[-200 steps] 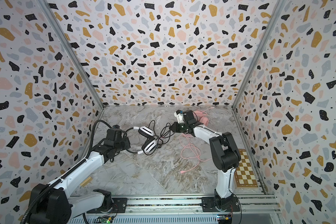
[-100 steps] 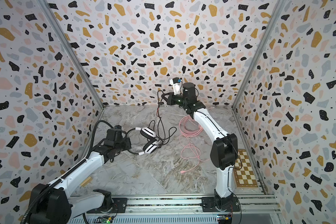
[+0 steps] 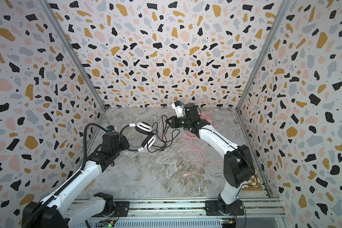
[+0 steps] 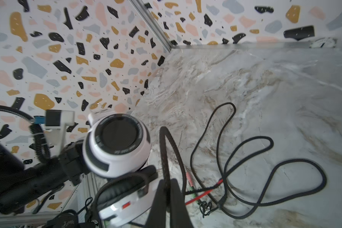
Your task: Wrap the headphones
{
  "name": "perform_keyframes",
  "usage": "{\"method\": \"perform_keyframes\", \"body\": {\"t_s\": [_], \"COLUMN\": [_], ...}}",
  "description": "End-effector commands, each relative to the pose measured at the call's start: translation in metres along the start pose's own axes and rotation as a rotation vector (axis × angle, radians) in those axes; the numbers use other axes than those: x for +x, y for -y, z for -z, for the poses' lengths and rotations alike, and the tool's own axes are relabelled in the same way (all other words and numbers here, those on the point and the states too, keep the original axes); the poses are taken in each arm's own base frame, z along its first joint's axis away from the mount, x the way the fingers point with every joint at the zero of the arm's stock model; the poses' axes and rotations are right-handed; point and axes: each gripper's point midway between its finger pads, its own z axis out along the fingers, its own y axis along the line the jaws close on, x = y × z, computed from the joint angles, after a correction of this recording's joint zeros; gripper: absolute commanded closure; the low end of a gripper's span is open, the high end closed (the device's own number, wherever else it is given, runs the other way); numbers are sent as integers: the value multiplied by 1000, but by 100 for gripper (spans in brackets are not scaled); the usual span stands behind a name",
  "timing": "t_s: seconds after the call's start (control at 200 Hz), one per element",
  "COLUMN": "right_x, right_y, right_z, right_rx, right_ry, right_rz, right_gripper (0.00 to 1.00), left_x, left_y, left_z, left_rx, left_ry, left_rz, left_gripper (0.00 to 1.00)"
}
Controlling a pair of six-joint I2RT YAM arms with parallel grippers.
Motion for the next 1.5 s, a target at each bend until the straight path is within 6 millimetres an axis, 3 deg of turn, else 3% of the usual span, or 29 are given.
{"method": "perform_keyframes", "body": {"t_s": [0.0,0.205,0.36,0.591,0.806,0.916,1.026,1.171,1.306,1.497], "right_x": [-23,-3,-10,-36,-44,-52,-58,-66,-72,-89], "right_y": [-47,-32,-16,17,25,25,31,36,34,23], "right_z": [32,33,35,59,62,70,77,88,84,69], "right_rx": [-60,-42,-33,63,88,94,130,130,113,47], "right_ry": [128,144,175,217,229,247,263,283,273,266], "right_rz": [66,26,14,49,61,68,83,80,98,128], "right_gripper": [100,100,100,100,100,100,100,100,100,100], "left_x": [-50,-66,-51,-9,14,25,31,34,43,75], "left_y": [34,95,125,96,122,102,115,111,111,97], "left_z": [6,17,35,37,45,31,38,38,39,29], "left_rx": [158,446,596,500,687,565,665,655,655,565], "left_ry": [177,94,-42,-147,-255,-300,-322,-322,-344,-439], "left_rz": [224,341,309,65,-29,-101,-103,-130,-200,-299], "left_gripper": [100,100,100,100,100,100,100,100,100,100]}}
